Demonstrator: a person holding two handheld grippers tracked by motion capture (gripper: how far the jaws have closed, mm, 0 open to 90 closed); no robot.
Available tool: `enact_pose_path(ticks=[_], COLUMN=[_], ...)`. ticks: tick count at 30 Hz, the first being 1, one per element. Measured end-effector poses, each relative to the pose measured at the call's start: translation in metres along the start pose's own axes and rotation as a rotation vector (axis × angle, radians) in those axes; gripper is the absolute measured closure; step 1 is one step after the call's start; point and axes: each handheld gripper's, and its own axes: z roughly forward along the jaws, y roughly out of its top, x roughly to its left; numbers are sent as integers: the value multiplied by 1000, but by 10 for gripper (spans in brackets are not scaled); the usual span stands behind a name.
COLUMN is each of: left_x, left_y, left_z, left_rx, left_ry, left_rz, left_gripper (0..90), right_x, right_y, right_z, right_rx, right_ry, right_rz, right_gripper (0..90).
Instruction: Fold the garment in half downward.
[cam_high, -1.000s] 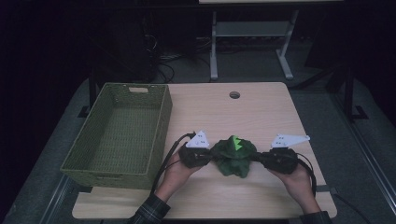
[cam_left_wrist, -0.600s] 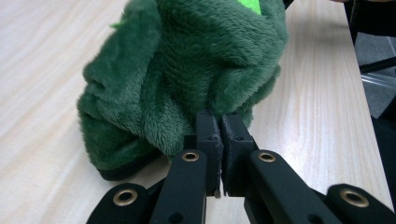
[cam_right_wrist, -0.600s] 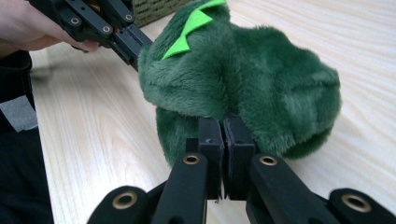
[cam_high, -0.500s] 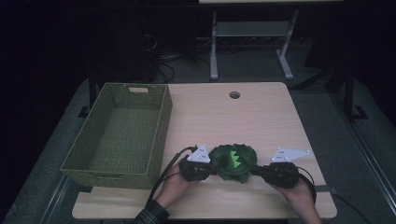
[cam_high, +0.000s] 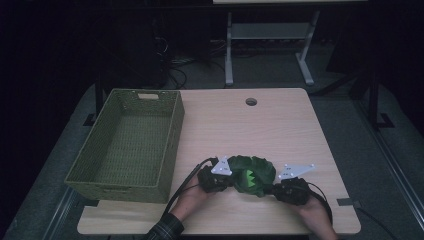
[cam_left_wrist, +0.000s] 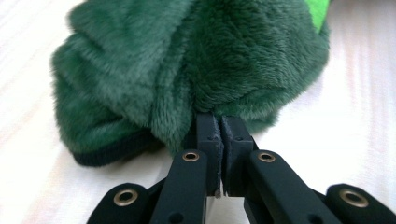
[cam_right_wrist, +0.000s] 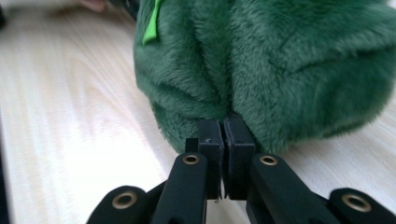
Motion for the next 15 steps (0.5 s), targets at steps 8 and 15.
enact_pose_path(ticks=[8,15], left_x=[-7,-17], left_y=[4,12], left_z=[-12,-46], left_rx=[-37,-93], left_ry=[-40,-45], left_rz=[-30,-41], left_gripper=[754,624], right_x=[2,9], right_y=[2,4], right_z=[-9,-43], right_rx=[-34,-140], right_ry=[-9,-14], right_rz=[5,-4], right_gripper=[754,651])
